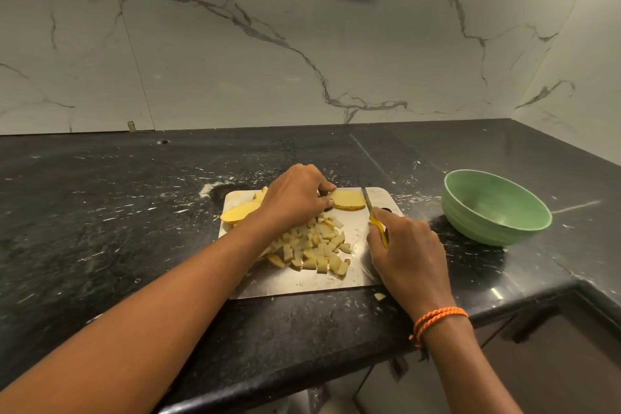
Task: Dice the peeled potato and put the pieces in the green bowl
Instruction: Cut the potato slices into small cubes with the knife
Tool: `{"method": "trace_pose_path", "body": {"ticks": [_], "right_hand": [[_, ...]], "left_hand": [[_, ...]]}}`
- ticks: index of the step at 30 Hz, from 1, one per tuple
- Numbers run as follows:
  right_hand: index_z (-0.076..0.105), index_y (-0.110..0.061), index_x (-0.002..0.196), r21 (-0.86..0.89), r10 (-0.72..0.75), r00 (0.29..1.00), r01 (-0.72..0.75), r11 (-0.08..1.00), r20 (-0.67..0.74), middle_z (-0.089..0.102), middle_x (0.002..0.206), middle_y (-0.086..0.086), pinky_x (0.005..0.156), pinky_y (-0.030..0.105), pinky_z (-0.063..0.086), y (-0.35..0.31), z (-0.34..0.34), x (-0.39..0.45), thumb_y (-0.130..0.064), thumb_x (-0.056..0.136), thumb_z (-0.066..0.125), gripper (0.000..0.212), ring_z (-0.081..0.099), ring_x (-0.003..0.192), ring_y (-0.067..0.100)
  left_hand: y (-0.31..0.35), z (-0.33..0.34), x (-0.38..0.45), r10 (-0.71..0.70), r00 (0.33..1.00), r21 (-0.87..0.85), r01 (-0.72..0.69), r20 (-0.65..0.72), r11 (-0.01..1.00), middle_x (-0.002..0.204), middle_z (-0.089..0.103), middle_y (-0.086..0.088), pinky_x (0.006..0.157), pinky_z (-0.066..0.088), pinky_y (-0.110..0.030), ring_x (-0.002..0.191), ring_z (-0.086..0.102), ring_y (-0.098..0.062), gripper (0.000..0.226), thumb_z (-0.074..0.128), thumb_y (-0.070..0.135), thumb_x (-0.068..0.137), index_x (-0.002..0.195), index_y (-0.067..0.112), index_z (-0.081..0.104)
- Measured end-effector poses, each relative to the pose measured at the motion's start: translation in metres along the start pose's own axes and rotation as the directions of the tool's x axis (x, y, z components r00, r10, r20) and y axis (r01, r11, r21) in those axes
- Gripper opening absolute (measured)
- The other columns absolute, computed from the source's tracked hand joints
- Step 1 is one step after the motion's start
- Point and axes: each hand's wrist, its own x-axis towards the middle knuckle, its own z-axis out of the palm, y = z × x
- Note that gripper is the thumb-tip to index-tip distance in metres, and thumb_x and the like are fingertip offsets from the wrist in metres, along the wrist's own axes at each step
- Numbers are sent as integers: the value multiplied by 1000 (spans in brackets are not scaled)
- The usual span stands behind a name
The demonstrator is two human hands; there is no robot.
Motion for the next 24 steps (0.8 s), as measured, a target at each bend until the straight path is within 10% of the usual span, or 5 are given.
{"method": "trace_pose_path", "body": {"ticks": [10,24], "right_hand": [[64,-19,133,-15,-52,997,51,999,-50,74,85,10,58,32,37,-1,-1,0,-27,98,60,36,68,75,31],[65,-18,123,18,-82,993,81,997,80,72,88,7,69,45,53,5,-4,-4,-30,97,54,31,66,80,30]], "left_hand": [[10,3,-7,90,995,152,-81,-49,985,126,65,9,90,53,-40,117,58,-16,55,65,65,95,136,30,70],[17,11,-2,64,993,247,-39,-96,968,112,71,8,80,53,-36,104,60,-16,59,71,70,86,122,24,78]]}}
